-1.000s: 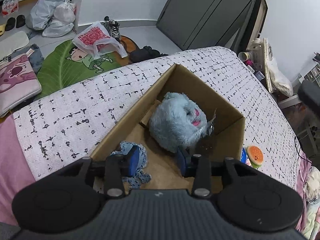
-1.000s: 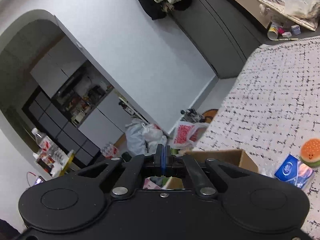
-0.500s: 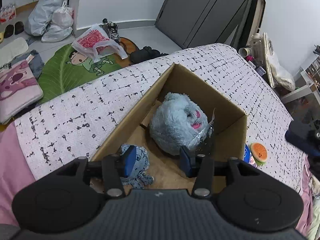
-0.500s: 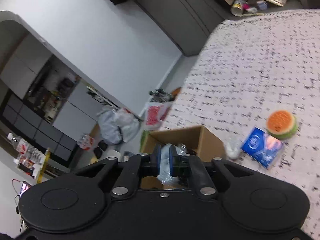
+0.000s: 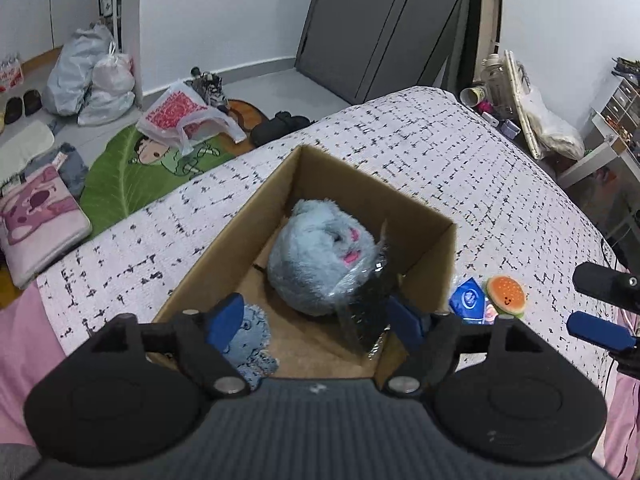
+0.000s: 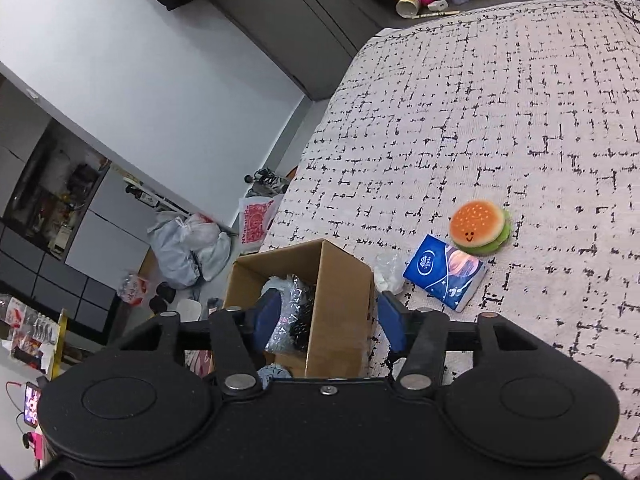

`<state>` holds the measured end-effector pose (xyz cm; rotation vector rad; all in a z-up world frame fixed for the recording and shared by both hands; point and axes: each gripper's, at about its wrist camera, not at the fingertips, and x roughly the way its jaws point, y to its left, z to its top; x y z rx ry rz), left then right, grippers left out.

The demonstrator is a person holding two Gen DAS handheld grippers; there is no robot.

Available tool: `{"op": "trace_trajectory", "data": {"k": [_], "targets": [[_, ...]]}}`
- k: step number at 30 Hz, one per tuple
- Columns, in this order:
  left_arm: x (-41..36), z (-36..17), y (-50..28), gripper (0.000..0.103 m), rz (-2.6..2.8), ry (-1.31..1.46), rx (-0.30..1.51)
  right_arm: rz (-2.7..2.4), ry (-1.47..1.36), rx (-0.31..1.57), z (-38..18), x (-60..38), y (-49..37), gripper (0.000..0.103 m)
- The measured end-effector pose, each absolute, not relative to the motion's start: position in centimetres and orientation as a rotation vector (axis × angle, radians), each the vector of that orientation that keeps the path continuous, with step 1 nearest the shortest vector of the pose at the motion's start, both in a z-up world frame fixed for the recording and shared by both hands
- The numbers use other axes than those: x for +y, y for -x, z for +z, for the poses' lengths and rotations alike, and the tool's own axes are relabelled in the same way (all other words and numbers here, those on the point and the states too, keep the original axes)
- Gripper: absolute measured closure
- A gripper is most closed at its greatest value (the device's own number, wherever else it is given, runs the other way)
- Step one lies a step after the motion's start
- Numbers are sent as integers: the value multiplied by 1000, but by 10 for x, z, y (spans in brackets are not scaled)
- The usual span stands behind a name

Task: Organize soft objects
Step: 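Open the right tool to drop the black bag into the box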

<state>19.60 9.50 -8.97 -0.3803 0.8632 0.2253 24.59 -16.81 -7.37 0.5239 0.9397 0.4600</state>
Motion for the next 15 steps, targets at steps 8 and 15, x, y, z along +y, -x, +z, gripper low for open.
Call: {"op": "trace_trajectory", "data": {"k": [8,15], "targets": [[64,-70,-198,16,200,330,838,433,-529,918,-66,-195,-245,18],[42,-63,-200,15,206,301,832,403,-561,914,-68,-221,-246,14]]}}
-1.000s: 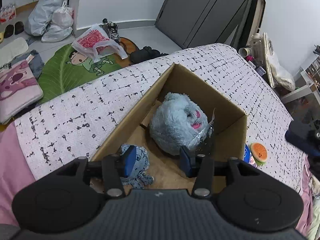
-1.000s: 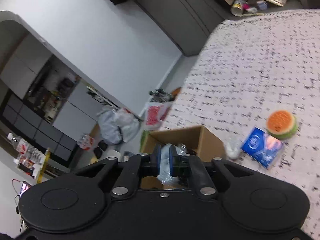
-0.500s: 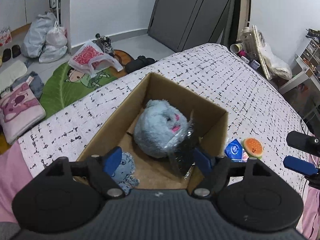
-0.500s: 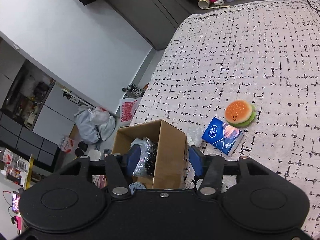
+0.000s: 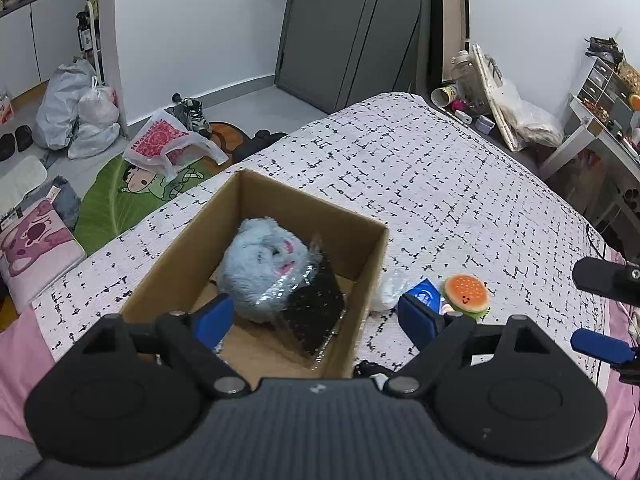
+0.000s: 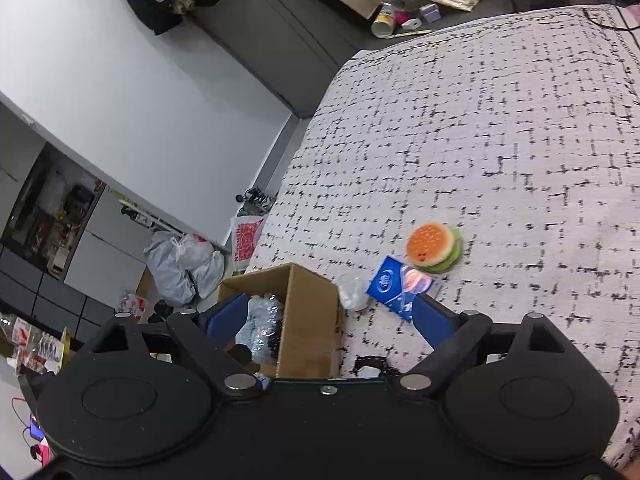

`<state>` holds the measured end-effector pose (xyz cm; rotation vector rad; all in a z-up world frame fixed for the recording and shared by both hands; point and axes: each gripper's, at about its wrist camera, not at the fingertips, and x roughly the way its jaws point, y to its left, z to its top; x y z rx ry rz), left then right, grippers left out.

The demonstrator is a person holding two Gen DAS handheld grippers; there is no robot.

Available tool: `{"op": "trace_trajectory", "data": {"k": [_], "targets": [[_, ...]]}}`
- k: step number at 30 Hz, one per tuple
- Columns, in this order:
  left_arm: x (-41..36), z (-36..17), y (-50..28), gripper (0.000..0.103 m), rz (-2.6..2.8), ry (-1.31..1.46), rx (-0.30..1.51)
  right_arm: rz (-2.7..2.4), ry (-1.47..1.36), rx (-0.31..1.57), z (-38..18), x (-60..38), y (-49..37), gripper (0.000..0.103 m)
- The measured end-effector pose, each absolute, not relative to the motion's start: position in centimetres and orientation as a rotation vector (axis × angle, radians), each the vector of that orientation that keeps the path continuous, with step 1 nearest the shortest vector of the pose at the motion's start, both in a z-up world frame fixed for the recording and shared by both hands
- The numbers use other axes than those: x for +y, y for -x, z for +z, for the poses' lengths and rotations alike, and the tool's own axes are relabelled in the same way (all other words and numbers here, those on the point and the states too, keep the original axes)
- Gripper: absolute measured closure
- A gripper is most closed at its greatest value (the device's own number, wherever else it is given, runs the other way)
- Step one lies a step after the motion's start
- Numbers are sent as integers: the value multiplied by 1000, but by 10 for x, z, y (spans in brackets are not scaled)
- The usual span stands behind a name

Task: Organize soft objects
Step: 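Open the right tool to drop the black bag into the box, then move the left tool to the blue tissue pack while the right tool approaches the burger plush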

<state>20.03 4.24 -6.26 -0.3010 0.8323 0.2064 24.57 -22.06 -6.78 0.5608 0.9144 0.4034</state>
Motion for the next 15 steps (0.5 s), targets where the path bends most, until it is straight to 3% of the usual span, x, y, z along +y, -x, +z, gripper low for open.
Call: {"op": "trace_trajectory", "data": {"k": [4,6,15], "targets": [[29,-59,-201,15,208,281,833,400,-584,908,-66,-234,-246,12],[23,-58,-201,15,208,270,836,402,-595,906,-65,-240,-246,6],[-9,-53,-205,15,199,248,842,409,-623,893,-64,-267,-244,5]]}}
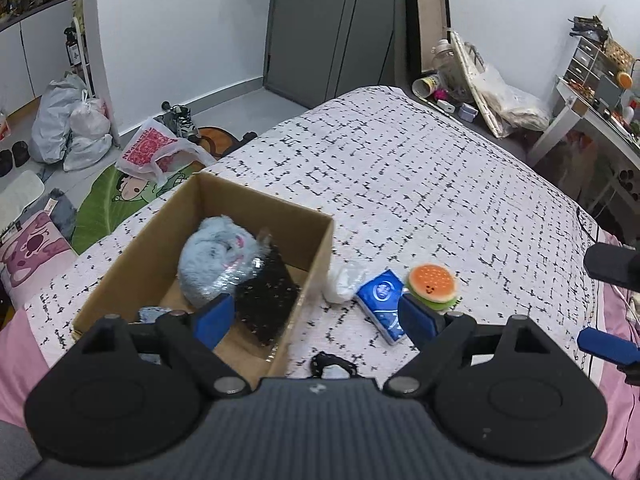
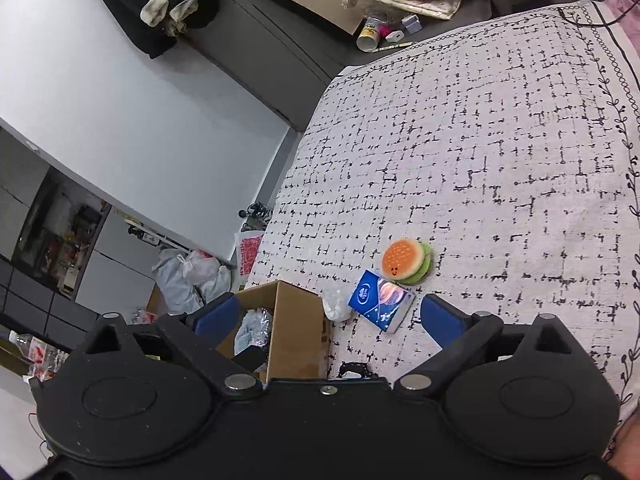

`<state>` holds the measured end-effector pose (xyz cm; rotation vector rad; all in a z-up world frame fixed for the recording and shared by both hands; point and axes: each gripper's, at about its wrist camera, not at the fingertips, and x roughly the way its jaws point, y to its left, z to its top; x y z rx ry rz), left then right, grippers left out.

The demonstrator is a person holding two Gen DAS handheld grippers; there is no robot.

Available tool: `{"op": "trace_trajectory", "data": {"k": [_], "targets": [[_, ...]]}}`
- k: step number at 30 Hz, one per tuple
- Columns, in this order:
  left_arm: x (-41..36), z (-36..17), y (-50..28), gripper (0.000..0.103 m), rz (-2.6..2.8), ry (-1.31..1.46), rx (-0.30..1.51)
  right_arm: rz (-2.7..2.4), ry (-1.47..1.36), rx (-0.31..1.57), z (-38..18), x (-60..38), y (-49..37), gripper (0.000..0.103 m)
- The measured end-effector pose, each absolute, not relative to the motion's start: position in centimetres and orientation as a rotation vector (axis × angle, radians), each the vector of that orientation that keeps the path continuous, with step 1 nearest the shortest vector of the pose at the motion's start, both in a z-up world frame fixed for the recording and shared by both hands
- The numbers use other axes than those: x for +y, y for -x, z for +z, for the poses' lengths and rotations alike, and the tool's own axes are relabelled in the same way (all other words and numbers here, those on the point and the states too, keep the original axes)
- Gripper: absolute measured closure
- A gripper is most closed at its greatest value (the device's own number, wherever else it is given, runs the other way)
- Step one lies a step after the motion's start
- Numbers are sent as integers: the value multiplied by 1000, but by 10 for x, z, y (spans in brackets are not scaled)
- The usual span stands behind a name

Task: Organize soft objects
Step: 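Move the left tool to the blue tissue pack while the right tool approaches the burger plush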

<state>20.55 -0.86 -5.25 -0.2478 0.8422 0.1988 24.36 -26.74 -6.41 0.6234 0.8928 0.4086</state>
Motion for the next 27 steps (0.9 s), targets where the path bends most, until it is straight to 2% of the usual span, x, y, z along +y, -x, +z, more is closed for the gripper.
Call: {"op": "trace_trajectory", "data": {"k": [9,27], "targets": [[-38,-48,-211,15,181,224,840,388,-665,884,-66,-295,-242,1],[-74,-58,-228,15,164,211,881,349,-731,876,-75,-332,-249,1]]}}
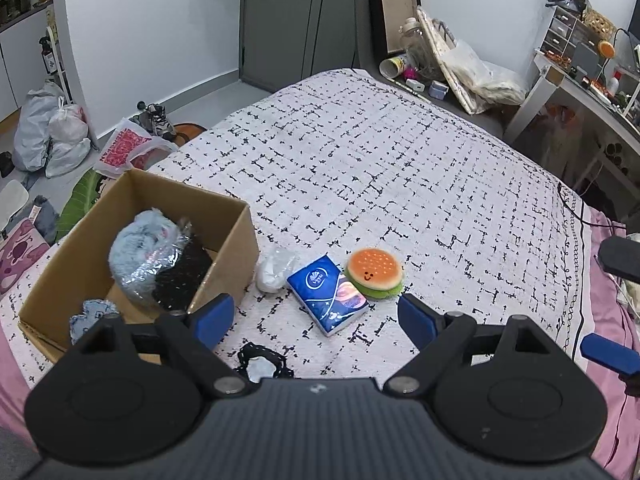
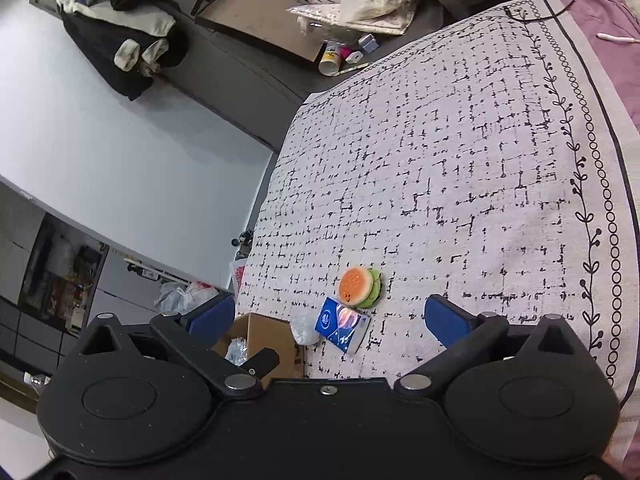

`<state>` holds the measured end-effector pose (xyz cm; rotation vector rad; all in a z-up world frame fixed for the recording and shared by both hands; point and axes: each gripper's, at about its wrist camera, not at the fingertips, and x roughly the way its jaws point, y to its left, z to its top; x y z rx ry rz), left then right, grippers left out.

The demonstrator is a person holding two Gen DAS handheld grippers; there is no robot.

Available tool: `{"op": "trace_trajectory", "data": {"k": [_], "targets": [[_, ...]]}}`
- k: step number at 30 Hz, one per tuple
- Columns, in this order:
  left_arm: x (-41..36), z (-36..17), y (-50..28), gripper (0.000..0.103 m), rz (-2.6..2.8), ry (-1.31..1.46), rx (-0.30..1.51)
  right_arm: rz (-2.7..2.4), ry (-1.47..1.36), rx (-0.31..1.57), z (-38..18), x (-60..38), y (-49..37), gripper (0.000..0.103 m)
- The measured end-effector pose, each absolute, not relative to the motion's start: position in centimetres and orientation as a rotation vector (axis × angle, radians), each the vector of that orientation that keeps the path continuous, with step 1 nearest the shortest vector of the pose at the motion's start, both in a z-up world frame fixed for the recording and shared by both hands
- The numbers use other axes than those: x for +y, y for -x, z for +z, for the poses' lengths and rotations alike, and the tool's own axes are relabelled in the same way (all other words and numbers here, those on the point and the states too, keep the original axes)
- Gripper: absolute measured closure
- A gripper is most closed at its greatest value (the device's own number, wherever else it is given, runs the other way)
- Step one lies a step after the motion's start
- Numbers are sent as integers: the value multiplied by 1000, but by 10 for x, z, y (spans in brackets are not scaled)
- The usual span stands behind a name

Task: Organize soft objects
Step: 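Move the left tool to the blue tissue pack while the right tool approaches the burger plush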

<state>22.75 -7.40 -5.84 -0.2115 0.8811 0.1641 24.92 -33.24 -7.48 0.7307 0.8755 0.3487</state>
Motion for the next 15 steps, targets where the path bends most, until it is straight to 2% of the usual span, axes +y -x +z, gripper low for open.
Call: {"op": "trace_trajectory", "data": {"k": [15], "targets": [[-84,-90,-253,15,151,282,933,299,-789,920,-96,-336,-263,1]]}}
